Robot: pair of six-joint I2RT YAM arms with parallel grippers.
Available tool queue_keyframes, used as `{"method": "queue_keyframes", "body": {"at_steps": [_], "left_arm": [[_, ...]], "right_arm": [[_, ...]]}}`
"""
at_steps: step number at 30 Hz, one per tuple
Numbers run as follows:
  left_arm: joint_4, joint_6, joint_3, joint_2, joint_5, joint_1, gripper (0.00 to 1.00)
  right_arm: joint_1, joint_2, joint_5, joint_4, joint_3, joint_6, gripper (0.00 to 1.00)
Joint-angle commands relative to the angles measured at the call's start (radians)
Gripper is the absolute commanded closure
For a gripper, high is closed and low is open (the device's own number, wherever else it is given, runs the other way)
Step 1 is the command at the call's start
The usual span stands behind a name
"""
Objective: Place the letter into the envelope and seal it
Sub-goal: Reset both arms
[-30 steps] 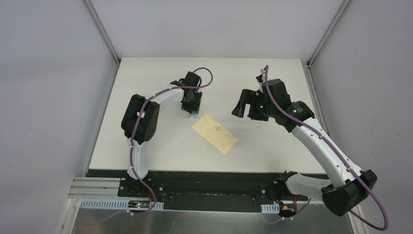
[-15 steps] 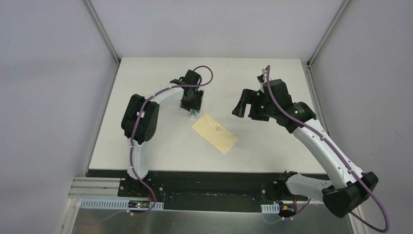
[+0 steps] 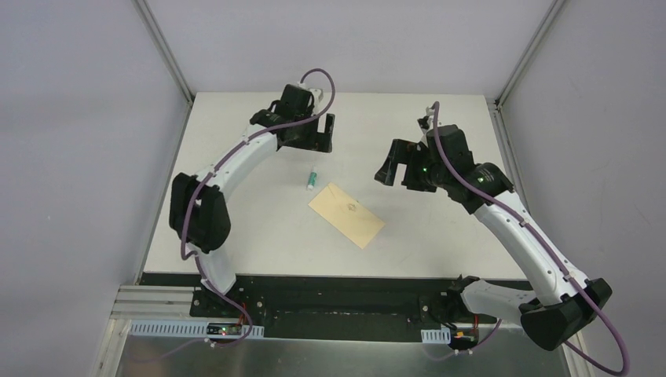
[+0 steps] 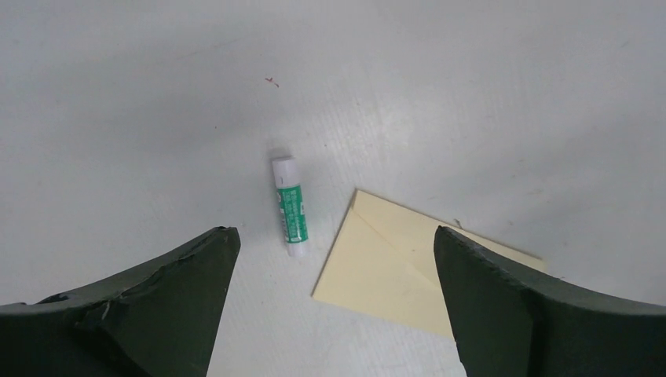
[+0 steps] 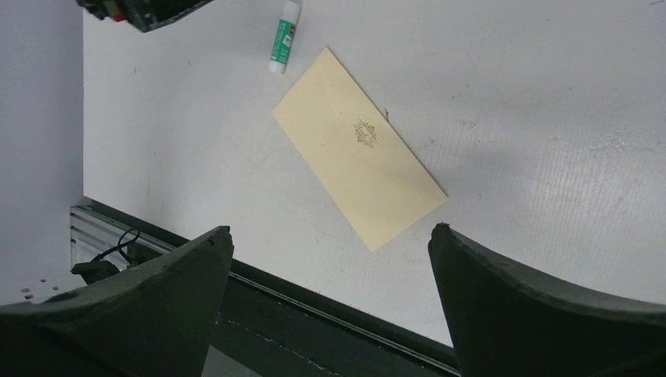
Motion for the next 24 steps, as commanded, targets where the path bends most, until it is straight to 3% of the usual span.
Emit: {"method": "queue_keyframes", "body": {"at_steps": [1,9,24], "left_arm": [[-0.006,0.009,0.042,-0.176,0.096,0.001,0.01],[-0.062,-0.023,0.038,-0.319,0.225,0.001,0.01],[-0.03,-0.035,-0.046,-0.463,0.235,0.002,0.01]], "right_arm": [[-0.006,-0.033,0.046,0.027,0.072,-0.007,0.01],[-0.005,-0.024,0.109,0.065,0.131,-0.019,0.01],[-0.006,0.025,0.115,0.106,0.174,-0.002,0.01]]}}
